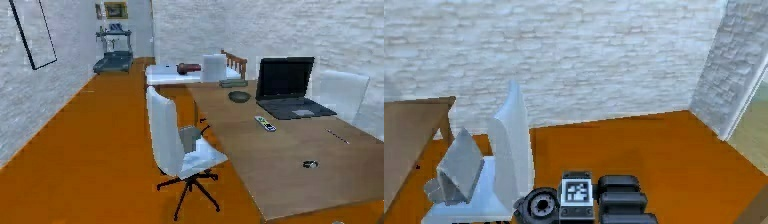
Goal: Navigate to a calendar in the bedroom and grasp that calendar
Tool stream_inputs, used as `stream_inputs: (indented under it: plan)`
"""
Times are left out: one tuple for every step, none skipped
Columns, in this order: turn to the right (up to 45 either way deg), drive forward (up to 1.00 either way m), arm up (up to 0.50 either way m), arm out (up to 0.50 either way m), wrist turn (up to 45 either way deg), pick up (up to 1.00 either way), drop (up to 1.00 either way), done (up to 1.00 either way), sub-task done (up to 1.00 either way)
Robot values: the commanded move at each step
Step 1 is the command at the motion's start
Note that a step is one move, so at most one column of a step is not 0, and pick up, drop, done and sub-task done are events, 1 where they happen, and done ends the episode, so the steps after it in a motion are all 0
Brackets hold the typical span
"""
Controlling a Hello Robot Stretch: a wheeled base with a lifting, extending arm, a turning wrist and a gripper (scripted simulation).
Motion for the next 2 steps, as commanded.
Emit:
stream_inputs:
  plan:
    - [45.0, 0.00, 0.00, 0.00, 0.0, 0.00, 0.00, 0.00, 0.00]
    - [45.0, 0.00, 0.00, 0.00, 0.0, 0.00, 0.00, 0.00, 0.00]
